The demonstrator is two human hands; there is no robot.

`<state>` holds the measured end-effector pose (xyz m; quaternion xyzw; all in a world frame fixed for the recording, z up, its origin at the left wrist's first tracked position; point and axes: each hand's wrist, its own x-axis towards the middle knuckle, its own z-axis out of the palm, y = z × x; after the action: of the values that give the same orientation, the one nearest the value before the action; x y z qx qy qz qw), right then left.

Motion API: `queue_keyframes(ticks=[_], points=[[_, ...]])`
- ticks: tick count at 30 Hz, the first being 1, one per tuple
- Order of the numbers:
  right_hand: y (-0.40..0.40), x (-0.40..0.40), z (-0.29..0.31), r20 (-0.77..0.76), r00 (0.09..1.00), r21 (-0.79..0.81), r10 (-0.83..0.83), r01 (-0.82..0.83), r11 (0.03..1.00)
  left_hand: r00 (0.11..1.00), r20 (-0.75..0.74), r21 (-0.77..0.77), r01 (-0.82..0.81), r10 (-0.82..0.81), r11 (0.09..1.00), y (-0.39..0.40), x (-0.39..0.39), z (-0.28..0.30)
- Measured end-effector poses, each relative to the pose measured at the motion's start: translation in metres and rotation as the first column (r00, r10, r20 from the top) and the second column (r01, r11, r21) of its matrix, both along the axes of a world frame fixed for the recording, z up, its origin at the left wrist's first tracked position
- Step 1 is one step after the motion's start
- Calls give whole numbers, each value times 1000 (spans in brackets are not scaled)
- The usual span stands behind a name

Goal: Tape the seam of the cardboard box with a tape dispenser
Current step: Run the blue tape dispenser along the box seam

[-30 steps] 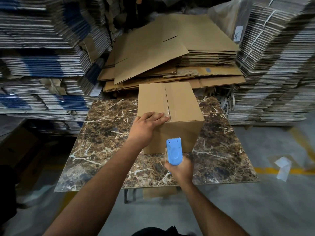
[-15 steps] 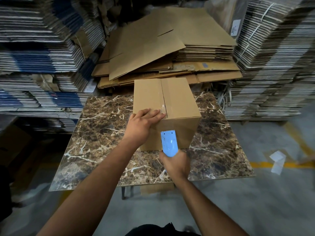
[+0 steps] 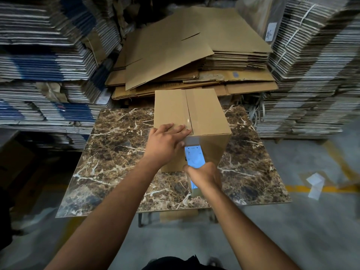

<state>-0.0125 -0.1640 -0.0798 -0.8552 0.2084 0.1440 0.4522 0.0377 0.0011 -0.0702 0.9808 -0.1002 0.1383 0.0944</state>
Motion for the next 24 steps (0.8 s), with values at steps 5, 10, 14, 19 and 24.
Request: queue_keyframes(ticks=[5,10,14,19,24], points=[[-3,-3,11,-20,1000,6,22,-21,1000,994,85,-89,-58,66,994,-9,4,-2],[-2,-1,17,-35,999,5,40,-40,999,973,196,-125,-97,121,987,-16,6,-12],[-2,-1,17,-49,998,14,49,-48,999,963,238,-113,-100,125,989,-14,7,-16],[-5,-1,21,-54,995,2,87,-87,996,963,241,-116,-98,124,988,-14,8,-15],[-7,13,19,-50,992,5,118,-118,993,963,241,-102,-97,120,990,-14,8,-17]])
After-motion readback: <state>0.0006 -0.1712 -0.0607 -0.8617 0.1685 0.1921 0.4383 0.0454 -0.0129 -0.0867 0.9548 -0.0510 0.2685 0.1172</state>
